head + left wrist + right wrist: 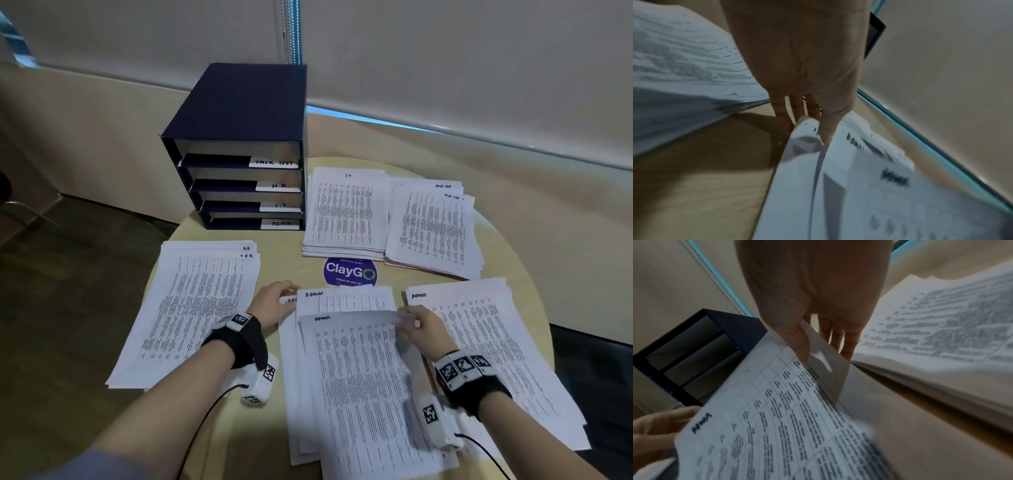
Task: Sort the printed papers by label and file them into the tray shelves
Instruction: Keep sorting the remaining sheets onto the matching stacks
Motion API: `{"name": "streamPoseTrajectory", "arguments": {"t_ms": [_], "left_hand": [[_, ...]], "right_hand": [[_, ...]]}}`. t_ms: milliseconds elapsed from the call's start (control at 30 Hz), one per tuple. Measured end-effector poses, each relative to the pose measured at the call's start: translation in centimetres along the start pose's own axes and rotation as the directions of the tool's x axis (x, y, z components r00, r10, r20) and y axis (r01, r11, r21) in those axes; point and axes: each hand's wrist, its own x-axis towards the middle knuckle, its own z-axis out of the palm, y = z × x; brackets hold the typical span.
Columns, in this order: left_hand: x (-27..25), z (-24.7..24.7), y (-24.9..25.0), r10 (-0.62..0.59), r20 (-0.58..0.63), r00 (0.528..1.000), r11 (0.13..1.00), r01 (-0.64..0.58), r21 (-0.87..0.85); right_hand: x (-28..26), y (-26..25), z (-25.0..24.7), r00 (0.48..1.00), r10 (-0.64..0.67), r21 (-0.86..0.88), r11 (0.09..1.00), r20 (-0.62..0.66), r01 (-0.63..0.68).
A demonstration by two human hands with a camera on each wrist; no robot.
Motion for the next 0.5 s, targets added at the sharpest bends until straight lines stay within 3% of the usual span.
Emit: {"name": "streamPoseTrajectory", "arguments": {"t_ms": [133,367,500], "left_hand": [[0.5,-0.1,1.0,-0.020,0.059,0.998,0.994,0.026,-0.111],[0.8,0.6,2.0,0.099,-0.121,0.988,0.986,-0.080,0.146],[0.5,-0.3,3.2,0.086,-0.026,0.996,0.993,-0.087,-0.078]], "right_hand": [[0.9,-1.1,1.0,0.994,0.104,0.013,0.994,0.040,-0.105],[1.2,-2.1,1.5,0.994,0.106,0.043,0.993,-0.009,-0.106],[1.7,-1.6,1.7,0.987,0.158,0.142,0.977,0.002,-0.156]]}}
